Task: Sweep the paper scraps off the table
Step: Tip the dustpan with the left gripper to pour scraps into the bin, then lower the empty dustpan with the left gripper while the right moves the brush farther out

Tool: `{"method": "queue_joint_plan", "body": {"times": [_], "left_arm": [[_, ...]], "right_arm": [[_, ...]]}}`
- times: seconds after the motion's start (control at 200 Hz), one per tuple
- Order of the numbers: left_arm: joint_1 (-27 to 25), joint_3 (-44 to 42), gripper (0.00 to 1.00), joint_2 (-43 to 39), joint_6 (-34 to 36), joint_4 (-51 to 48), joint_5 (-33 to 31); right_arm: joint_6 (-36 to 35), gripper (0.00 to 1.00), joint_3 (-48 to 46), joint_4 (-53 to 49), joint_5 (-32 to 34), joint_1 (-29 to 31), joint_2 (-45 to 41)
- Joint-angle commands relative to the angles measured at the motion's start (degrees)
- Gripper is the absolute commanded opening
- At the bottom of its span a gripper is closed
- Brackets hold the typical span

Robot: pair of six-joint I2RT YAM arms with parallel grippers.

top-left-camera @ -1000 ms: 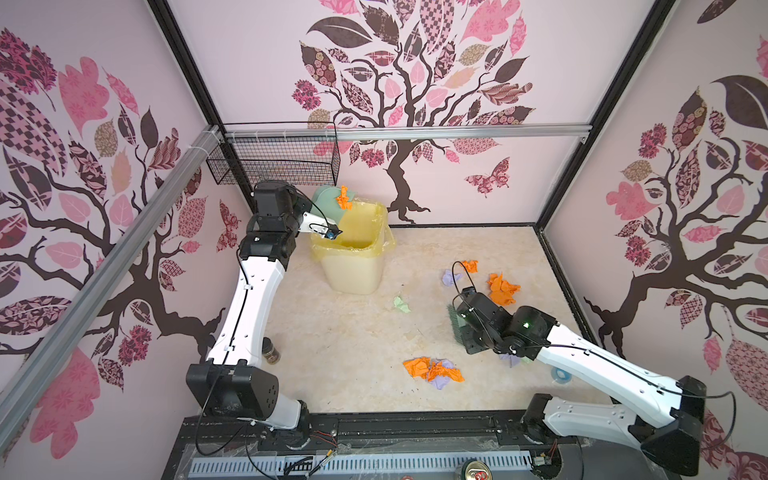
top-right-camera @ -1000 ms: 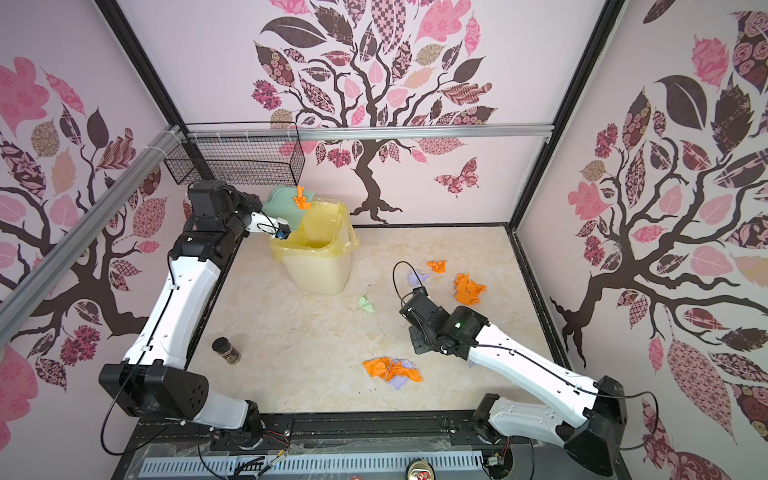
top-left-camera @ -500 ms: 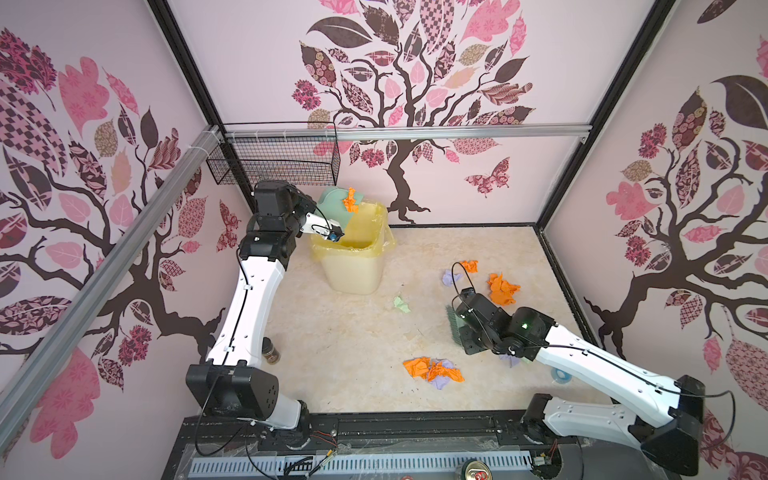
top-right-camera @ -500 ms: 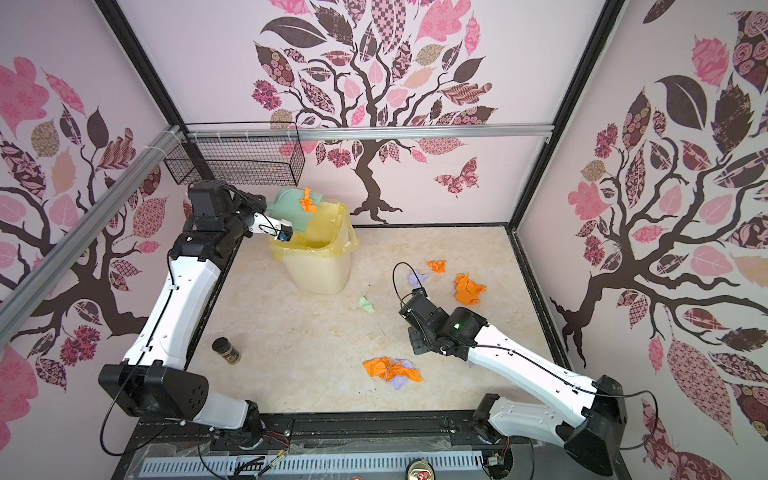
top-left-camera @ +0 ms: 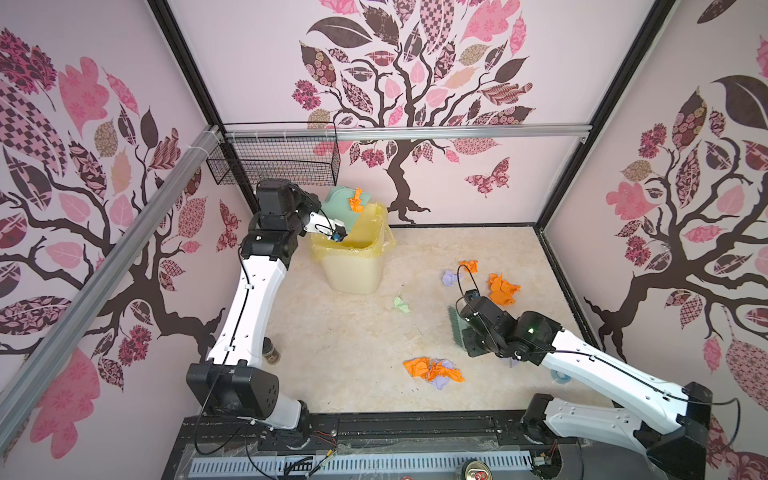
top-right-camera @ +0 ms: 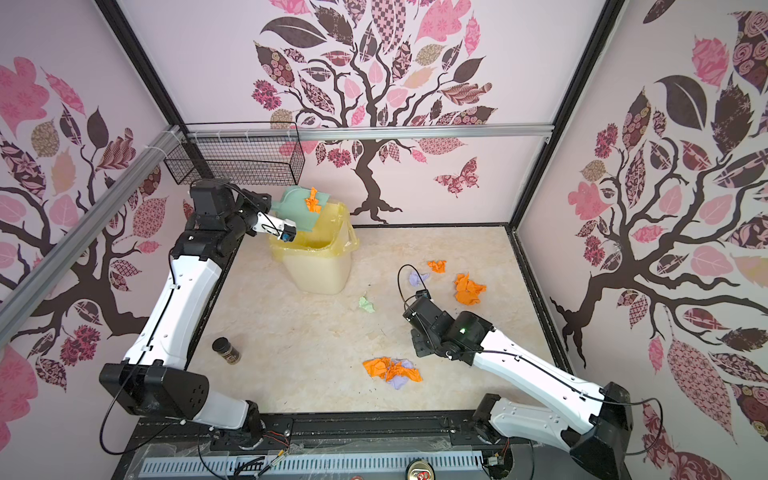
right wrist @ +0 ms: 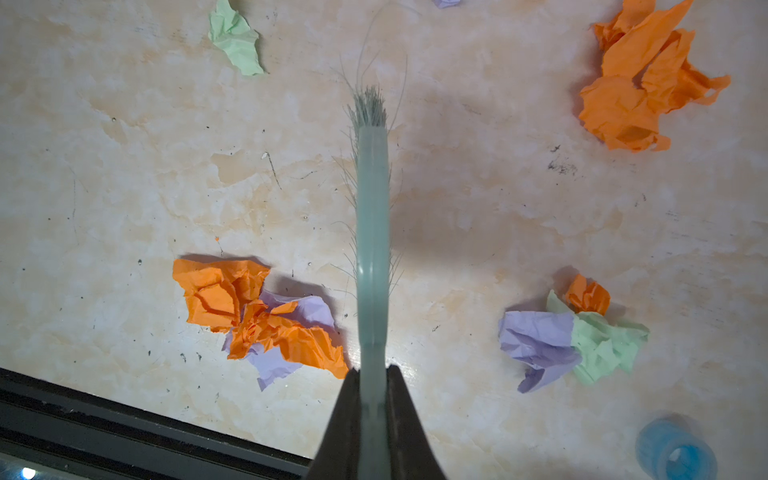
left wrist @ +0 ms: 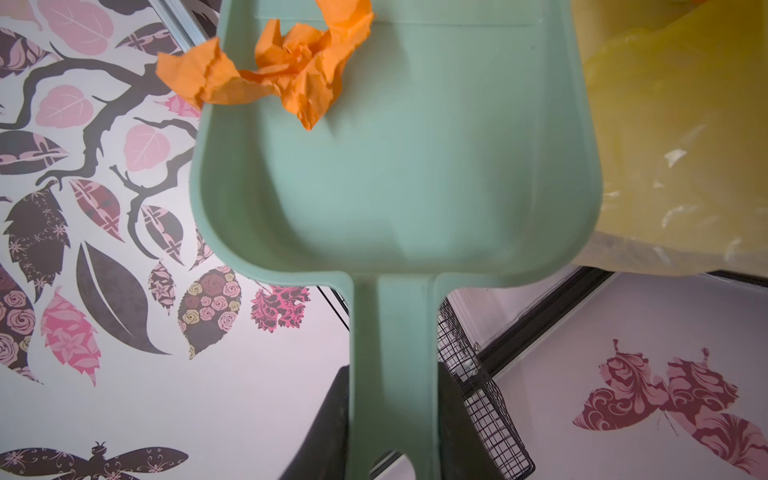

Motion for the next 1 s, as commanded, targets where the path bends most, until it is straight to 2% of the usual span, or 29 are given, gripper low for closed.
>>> {"method": "queue_joint_plan", "body": {"times": [0.0, 0.14, 0.365, 0.42, 0.545, 0.69, 0.875, 0.995], "left_arm": [[-0.7, 2.3, 0.0, -1.3, 30.4, -4.2, 0.2], [-2.2, 8.3, 0.0, 0.9, 17.1, -13.0, -5.8], [-0.8, 14.1, 0.0, 4.3, -5.0, -18.6, -6.4], [0.3, 15.7, 0.0, 4.8, -8.2, -19.8, -6.2], [3.6, 11.9, 0.0, 4.6, -11.9, -19.9, -4.1], [5.1, 12.6, 0.0, 4.9, -16.4, -23.8, -2.5], [5.7, 8.6, 0.0, 2.8, -13.8, -19.8, -1.6], [5.7, 11.3, 0.0, 2.7, -15.4, -20.4, -0.3]], "right_arm": [[0.6, 0.0, 0.4, 0.0, 0.5, -0.1, -0.9], [0.4, 0.0, 0.6, 0.2, 0.3, -0.1, -0.6], [0.3, 0.0, 2.3, -0.9, 0.2, -0.1, 0.3], [0.3, 0.0, 3.0, -1.2, 0.0, -0.1, 0.7], [0.2, 0.0, 4.7, -1.8, -0.2, -0.1, 1.8], [0.2, 0.0, 6.1, -1.9, -0.3, -0.1, 3.2], [0.1, 0.0, 7.2, -1.2, -1.0, -0.1, 5.5], [-0.1, 0.0, 6.9, -0.2, -1.3, -0.1, 6.2]]}}
